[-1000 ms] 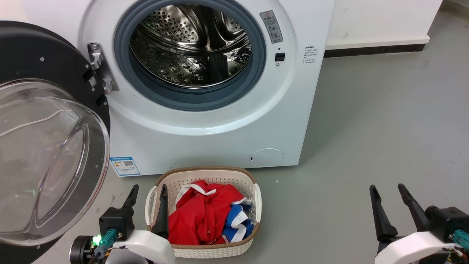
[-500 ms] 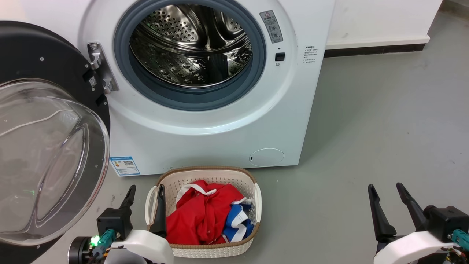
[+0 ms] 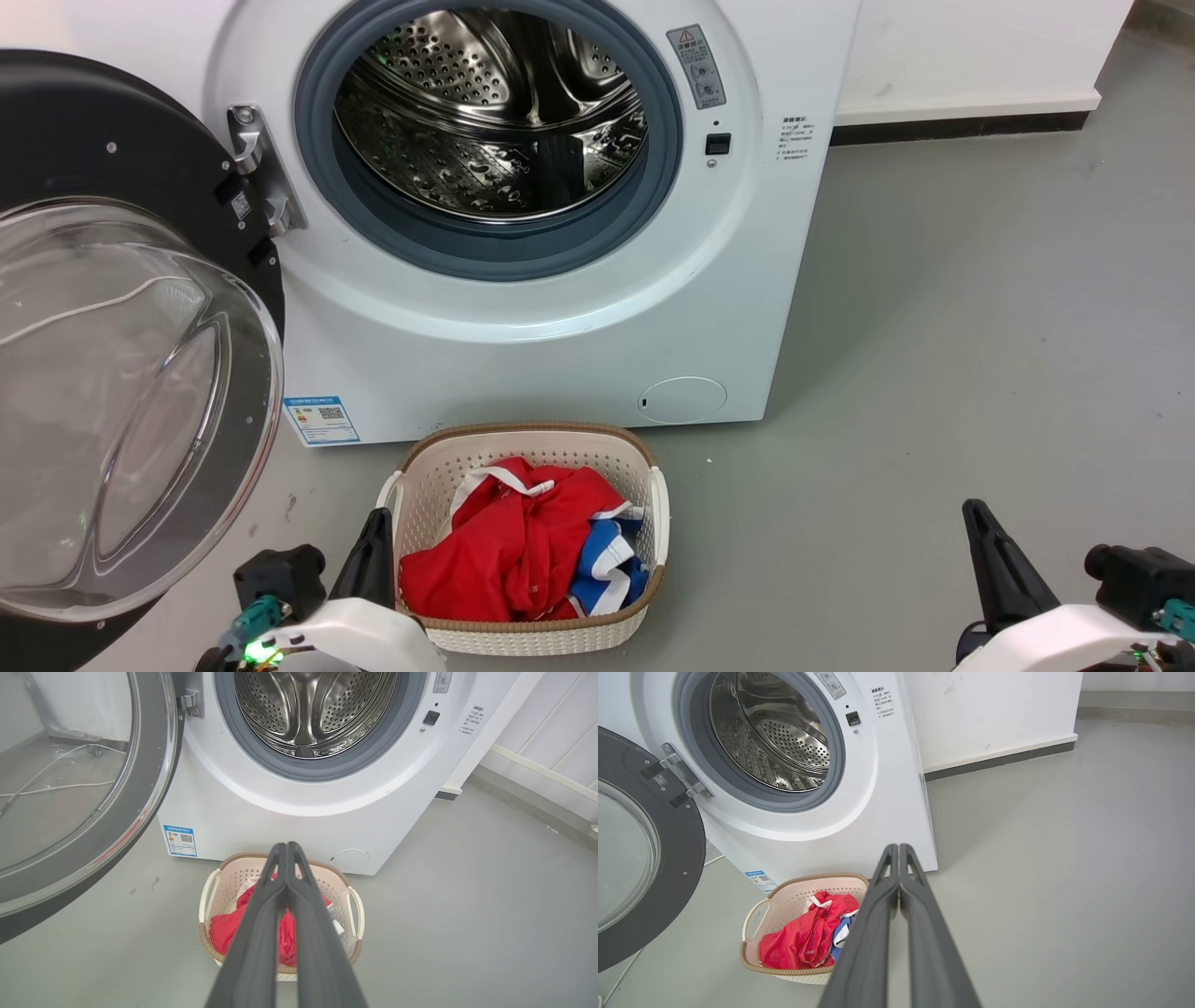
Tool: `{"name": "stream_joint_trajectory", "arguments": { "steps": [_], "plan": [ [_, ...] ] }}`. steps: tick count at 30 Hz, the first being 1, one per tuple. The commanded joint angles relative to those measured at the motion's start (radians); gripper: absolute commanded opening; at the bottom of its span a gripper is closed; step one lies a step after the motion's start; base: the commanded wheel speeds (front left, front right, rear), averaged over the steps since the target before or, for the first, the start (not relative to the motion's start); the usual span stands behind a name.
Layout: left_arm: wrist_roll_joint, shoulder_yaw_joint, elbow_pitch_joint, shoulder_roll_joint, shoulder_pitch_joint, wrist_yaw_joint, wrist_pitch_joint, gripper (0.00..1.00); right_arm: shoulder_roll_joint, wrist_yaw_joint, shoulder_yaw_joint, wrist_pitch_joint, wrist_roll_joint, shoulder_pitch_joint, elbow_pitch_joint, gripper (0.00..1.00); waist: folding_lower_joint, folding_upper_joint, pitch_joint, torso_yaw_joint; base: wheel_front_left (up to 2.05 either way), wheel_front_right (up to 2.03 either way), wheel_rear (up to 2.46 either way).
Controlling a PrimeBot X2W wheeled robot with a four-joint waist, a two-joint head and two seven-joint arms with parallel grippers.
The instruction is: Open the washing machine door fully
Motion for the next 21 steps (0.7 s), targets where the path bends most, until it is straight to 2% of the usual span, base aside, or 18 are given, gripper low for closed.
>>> {"name": "stream_joint_trajectory", "arguments": {
  "steps": [1, 21],
  "plan": [
    [-0.043, 0.028, -0.009, -0.003, -0.023, -0.018, 0.009, 0.0, 0.0, 0.0, -0.005, 0.003, 0.059, -0.034, -0.007, 0.0, 0.0, 0.0, 0.0, 0.001, 0.0, 0.0, 0.0],
    [-0.305, 0.149, 0.023, -0.065, -0.043, -0.124, 0.075, 0.0, 0.005, 0.0, -0.023, 0.032, 0.392, -0.083, 0.045, 0.0, 0.0, 0.0, 0.004, 0.013, 0.0, 0.0, 0.0]
  ]
}}
